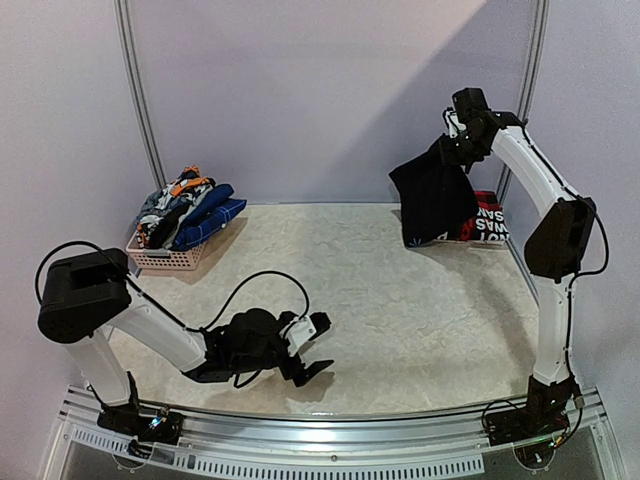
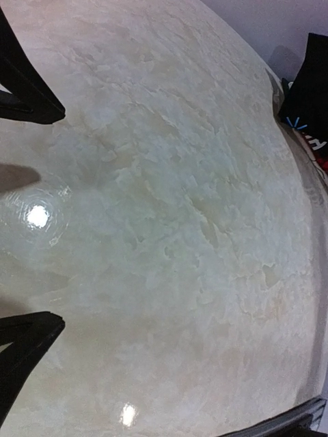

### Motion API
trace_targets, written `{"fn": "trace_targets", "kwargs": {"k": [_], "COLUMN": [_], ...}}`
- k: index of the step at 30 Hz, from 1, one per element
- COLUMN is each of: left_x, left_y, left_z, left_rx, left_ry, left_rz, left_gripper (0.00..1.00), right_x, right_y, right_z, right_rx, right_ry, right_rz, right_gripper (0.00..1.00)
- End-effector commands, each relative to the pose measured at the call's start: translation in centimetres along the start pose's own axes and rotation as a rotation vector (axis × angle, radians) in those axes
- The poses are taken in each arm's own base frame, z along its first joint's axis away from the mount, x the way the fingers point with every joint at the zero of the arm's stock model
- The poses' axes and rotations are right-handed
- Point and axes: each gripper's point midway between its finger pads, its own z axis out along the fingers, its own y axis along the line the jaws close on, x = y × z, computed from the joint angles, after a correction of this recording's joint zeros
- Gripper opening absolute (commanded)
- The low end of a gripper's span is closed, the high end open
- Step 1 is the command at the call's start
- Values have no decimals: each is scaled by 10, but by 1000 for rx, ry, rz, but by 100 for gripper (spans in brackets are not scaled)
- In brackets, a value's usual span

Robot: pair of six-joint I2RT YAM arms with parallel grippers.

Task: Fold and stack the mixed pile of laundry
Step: Place the square-folded T-shirt at the corner of the board.

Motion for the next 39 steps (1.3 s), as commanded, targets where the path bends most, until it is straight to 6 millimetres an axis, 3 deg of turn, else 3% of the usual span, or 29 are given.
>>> {"fn": "trace_targets", "kwargs": {"k": [1,8,18,22,24,26,39], "left_x": [-1,1,6,8,8,9,7], "left_y": [4,2,2,1,1,1,-3], "left_z": [4,7,13,15,16,17,27], "left_rx": [-1,3,0,2,4,5,21], "left_ry": [-10,-4,16,20,23,25,30], "left_rz": [-21,-22,-25,-31,-33,-34,-43], "left_gripper": [98,97,97,97,97,97,97], "right_x": [-23,-16,-8,-7,-3,1,16], "right_y": [-27,-57,-103,-126,-151,-162,-191], "right_z": [-12,16,81,97,104,110,142], "right_rx": [43,83,99,135,169,194,274], "right_ry": [-72,-52,-83,-103,-101,-102,-110], "right_rz": [29,51,78,113,136,141,162], "right_gripper": [0,0,0,0,0,0,0]}}
